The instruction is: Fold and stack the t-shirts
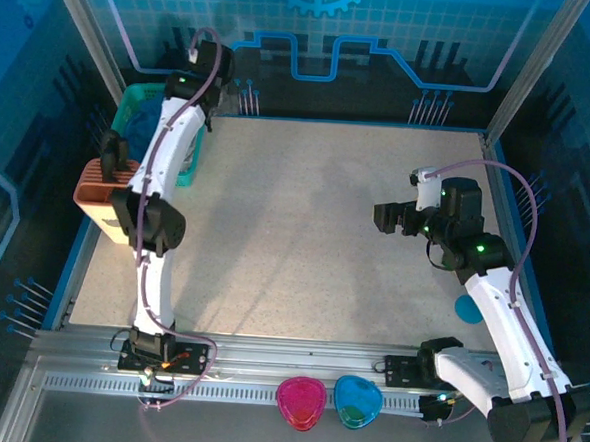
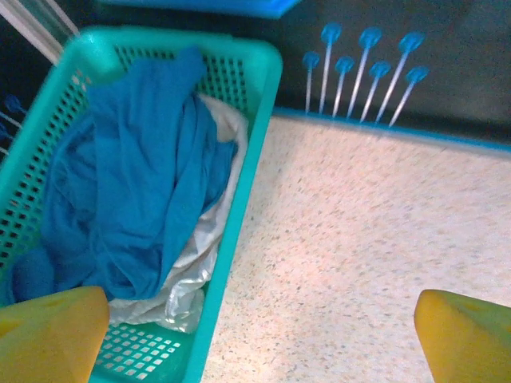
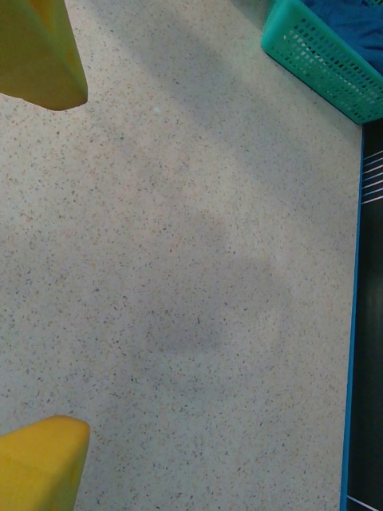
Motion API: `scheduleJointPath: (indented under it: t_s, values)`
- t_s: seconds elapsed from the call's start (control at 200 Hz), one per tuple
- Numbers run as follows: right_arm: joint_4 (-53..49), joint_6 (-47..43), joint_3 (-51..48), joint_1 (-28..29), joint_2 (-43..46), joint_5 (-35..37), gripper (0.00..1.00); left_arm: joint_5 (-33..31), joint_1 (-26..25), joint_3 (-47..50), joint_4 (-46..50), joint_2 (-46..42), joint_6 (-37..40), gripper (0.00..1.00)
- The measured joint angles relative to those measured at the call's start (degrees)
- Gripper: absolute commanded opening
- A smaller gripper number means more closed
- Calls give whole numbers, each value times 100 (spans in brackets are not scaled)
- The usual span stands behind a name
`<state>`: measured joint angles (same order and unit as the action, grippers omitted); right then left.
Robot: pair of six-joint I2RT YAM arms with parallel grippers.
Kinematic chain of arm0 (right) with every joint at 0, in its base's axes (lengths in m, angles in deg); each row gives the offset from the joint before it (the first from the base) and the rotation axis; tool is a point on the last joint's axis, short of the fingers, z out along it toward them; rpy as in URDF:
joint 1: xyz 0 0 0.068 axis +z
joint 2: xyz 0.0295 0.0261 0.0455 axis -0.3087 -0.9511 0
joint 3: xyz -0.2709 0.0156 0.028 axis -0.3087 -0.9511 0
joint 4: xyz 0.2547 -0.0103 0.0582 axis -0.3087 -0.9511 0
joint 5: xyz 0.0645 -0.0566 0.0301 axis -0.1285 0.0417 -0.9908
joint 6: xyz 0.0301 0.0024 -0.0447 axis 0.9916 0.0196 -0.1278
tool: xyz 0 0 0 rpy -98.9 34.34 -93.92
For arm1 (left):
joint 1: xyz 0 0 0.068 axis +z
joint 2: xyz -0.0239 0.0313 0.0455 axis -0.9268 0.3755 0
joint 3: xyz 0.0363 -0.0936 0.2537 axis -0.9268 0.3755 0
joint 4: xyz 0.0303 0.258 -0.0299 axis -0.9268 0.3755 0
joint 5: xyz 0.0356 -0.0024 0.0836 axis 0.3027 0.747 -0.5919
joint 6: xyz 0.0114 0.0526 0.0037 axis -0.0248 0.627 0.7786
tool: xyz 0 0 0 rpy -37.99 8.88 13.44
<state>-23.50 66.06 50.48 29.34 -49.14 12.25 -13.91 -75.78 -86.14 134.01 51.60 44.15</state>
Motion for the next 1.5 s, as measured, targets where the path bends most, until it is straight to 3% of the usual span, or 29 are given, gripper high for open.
scheduleJointPath:
  t_s: [0.445, 0.796, 1.291, 1.381, 1.501]
  values:
    - [-4, -7, 0, 0, -476, 24, 100, -2, 1106, -17, -758, 1458, -356, 100]
    - [-7, -28, 26, 0, -1119, 63, 99, -173, 1150, -57, -1862, 1895, -356, 98]
    - [-35, -70, 151, 0, -1665, 42, 98, -758, 1344, 101, -2496, 2103, -332, 82]
    - [-46, -70, 160, 0, -1683, 31, 98, -750, 1397, 122, -2527, 2103, -367, 83]
    - [-48, -70, 160, 0, -1692, 20, 98, -675, 1438, 120, -2529, 2105, -501, 98]
